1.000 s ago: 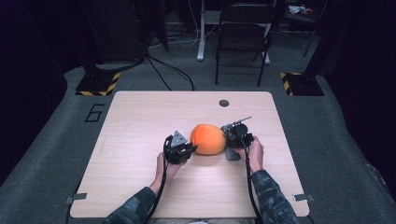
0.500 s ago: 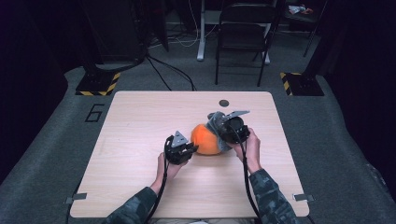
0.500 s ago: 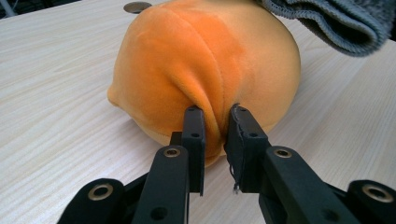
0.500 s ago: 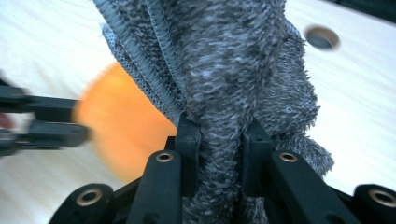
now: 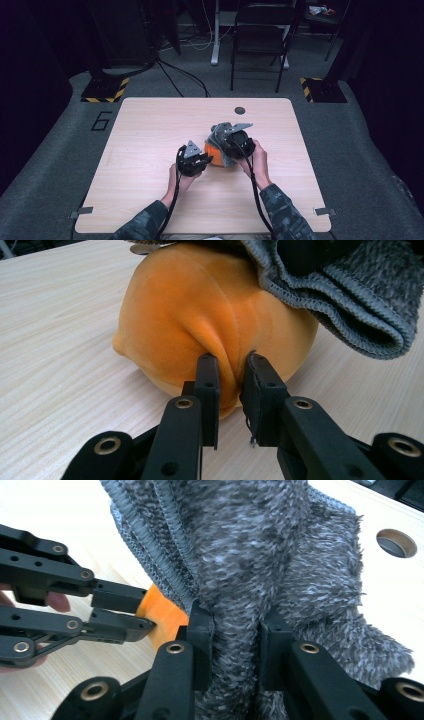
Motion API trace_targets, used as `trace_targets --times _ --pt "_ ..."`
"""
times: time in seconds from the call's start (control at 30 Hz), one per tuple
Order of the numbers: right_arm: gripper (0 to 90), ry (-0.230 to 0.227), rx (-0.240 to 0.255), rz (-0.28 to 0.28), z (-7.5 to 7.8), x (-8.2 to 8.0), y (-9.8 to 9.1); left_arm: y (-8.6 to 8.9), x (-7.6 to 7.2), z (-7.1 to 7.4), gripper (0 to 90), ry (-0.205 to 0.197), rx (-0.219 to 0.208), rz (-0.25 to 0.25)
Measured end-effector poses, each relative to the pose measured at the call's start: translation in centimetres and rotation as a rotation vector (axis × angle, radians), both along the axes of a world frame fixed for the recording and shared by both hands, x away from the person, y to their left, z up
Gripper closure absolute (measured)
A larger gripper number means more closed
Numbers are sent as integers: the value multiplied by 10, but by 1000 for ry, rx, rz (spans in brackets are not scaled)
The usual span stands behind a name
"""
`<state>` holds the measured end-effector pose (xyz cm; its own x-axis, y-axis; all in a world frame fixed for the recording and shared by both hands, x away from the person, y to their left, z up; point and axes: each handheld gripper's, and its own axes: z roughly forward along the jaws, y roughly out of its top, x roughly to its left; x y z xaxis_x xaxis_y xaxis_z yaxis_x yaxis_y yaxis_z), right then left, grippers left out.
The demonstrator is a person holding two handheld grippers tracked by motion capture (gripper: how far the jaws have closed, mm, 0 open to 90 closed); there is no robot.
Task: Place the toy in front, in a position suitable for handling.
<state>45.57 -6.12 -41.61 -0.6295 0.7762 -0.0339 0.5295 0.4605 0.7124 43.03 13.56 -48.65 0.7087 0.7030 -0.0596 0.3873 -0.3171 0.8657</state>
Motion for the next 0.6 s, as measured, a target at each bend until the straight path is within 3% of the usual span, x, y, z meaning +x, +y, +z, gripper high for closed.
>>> trace_targets --times 0.2,0.6 --pt "726 -2 -34 -16 1 0 -2 1 0 0 774 -1 -1 -2" --pt "725 54 -20 -83 -1 10 -23 2 1 1 775 -2 -2 1"
